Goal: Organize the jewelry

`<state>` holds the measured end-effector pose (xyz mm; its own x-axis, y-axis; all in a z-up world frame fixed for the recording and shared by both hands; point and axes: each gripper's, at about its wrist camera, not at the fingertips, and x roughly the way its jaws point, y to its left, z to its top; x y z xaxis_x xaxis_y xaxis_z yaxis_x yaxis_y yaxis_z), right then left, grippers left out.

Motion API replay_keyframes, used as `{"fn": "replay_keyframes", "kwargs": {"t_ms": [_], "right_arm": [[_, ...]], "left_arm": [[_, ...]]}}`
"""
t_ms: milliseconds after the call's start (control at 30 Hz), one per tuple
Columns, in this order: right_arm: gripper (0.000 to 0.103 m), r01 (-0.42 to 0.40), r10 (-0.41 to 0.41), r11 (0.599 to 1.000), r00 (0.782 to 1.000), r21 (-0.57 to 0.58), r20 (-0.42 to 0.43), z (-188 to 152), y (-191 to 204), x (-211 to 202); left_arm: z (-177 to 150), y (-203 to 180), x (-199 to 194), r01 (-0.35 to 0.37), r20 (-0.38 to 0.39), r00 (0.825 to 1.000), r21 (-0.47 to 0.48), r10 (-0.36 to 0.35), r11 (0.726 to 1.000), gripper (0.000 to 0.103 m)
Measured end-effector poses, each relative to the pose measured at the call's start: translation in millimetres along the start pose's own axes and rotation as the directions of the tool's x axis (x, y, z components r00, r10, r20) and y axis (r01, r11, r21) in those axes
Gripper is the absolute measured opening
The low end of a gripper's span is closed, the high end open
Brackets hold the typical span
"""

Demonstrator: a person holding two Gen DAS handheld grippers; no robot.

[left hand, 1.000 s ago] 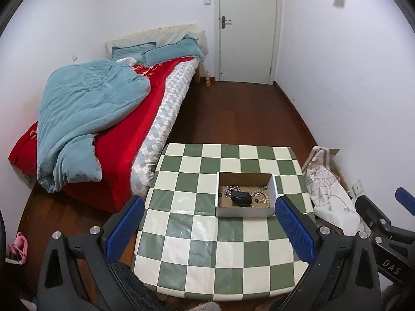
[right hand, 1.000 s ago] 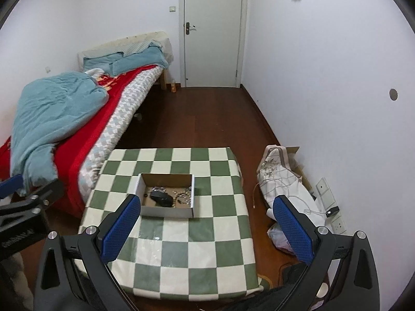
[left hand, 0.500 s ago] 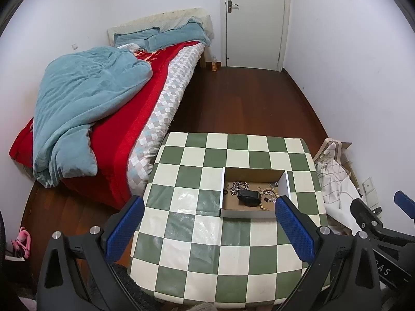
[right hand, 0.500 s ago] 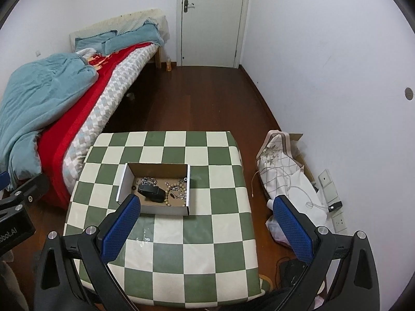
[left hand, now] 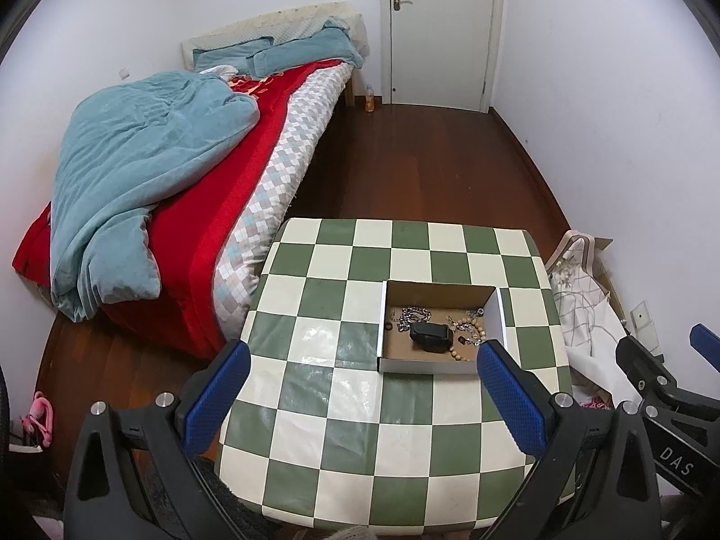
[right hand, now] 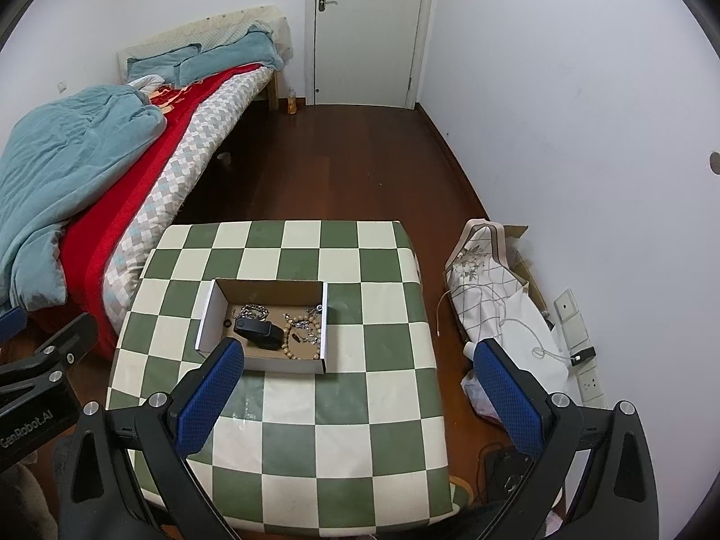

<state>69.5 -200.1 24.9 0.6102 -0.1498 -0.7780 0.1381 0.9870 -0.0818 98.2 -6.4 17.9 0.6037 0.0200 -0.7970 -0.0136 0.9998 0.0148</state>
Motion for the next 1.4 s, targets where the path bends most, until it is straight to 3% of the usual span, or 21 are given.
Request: {"fn": "replay_keyframes", "kwargs": {"t_ms": [1400], "right_arm": [[0.103,-0.032,0.032,0.999,0.999,-0.003,0.009,2,8,-6]], "left_arm": [[0,10,-11,-0.030,0.034,0.999,0.007,0.029,1.000,0.103]]}}
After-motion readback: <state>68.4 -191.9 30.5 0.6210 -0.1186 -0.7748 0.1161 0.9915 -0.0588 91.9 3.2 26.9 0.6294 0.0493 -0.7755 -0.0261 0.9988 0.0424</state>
